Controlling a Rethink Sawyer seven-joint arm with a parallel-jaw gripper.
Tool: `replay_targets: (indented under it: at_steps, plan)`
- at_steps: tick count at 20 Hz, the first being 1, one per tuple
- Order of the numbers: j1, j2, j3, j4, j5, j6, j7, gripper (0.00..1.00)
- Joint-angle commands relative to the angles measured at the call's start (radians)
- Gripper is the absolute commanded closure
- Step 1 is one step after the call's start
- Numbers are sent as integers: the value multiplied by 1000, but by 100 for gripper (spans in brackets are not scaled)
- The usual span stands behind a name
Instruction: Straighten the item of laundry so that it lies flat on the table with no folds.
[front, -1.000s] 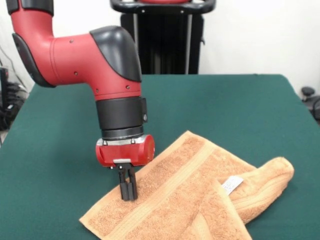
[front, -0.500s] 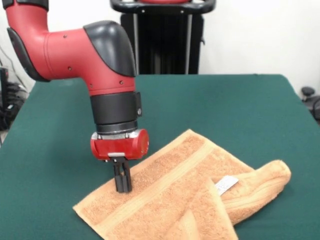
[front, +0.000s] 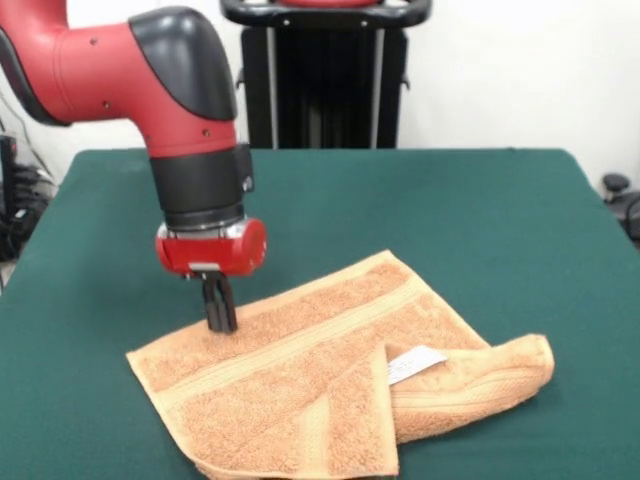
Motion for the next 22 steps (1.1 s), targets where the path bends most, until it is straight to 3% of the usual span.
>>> replay_targets:
  at_steps: [1,11,22]
  plan:
    - [10,-73,-40,232,-55,191,-74,100]
    - [53,-219,-62,387,-21,163,32,100]
    - [218,-393,-51,387,84,157,121,100]
